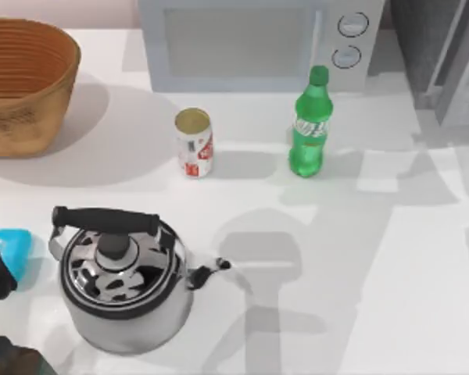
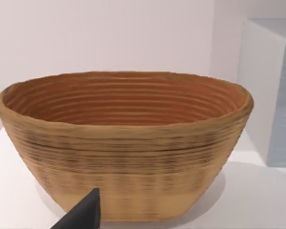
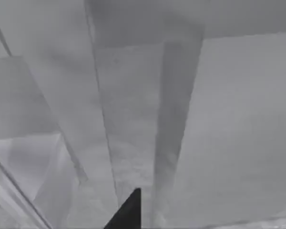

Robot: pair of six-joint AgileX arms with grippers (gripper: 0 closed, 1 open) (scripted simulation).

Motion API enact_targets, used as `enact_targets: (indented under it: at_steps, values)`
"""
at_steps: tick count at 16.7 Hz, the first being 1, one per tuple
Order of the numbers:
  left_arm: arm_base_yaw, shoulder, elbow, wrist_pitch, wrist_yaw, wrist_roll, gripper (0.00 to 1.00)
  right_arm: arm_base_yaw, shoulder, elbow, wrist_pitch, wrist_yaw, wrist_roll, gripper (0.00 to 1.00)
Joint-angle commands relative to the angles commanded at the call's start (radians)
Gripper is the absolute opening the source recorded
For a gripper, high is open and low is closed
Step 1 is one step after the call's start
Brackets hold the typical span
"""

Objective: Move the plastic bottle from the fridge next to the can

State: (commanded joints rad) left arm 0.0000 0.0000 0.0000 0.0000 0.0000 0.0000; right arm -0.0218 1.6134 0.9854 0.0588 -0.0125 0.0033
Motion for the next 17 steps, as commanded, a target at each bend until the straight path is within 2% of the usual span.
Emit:
enact_targets:
  at_steps: [6,13,17]
  values:
    - [0.0,0.0,0.0,0.0,0.0,0.0,1.0,-0.014,0.041,0.037,-0.009,0.007,-0.008,1.0]
    - [0.0,0.0,0.0,0.0,0.0,0.0,1.0,-0.013,0.3,0.369,-0.075,0.01,-0.006,1.0]
    - [0.0,0.0,0.0,0.0,0.0,0.0,1.0,-0.014,0.365,0.446,-0.093,0.012,-0.002,1.0]
